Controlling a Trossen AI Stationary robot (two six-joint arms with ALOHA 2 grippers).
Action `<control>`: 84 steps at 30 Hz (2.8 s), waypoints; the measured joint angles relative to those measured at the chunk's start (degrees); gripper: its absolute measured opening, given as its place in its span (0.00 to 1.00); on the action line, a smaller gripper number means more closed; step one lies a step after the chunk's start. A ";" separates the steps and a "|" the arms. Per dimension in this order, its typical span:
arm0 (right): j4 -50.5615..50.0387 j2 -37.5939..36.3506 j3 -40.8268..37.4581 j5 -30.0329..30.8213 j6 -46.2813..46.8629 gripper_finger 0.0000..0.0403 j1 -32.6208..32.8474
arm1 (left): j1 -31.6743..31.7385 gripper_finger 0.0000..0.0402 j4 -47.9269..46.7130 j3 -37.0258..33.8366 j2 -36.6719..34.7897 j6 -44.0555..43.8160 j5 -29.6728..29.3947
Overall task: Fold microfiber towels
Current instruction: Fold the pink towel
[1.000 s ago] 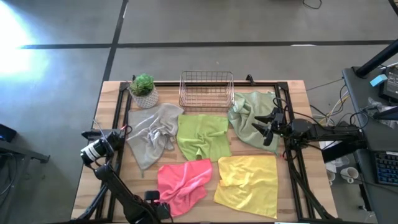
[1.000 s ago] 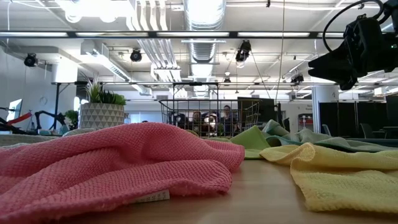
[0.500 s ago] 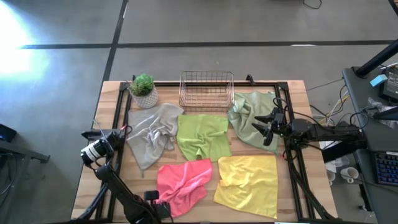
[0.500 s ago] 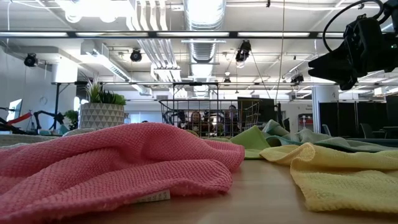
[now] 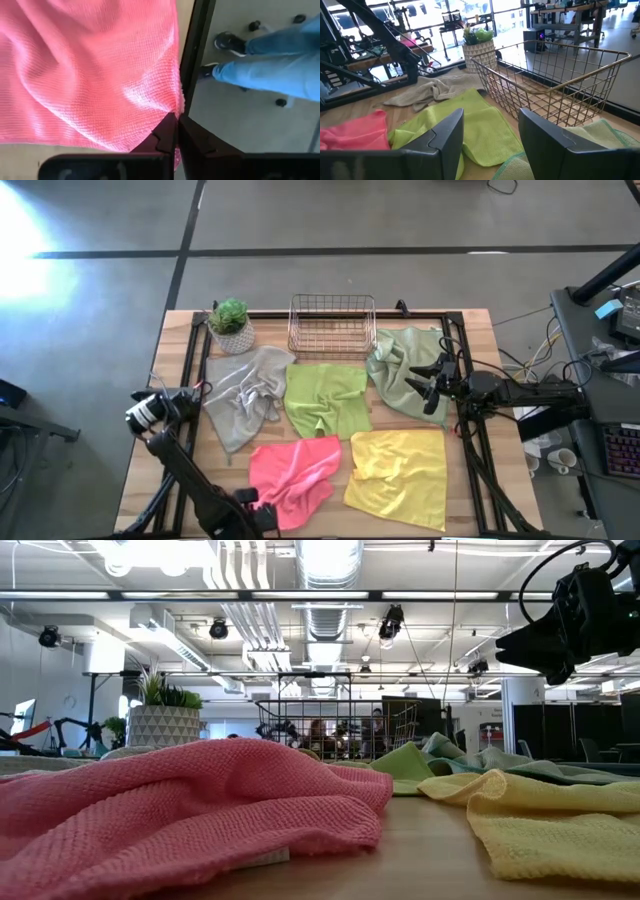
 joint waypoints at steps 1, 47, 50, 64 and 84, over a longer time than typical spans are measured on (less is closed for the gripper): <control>0.00 0.00 0.00 0.00 0.00 0.44 0.01 | 0.25 0.00 -0.04 0.00 -0.62 -0.19 -0.02; 30.07 0.09 0.74 -11.13 33.47 0.44 0.00 | 6.48 0.00 -12.65 -0.13 -11.99 -0.87 1.82; 25.16 0.65 4.48 -13.13 32.07 0.44 0.02 | 6.65 0.00 -12.65 -0.13 -11.99 -0.86 1.84; -10.80 22.01 32.01 -23.67 17.82 0.44 0.73 | 6.76 0.00 -13.09 -0.15 -11.99 -0.91 1.88; -13.66 49.76 39.76 -23.83 9.46 0.44 15.87 | 6.76 0.00 -13.11 -0.24 -11.99 -1.03 1.90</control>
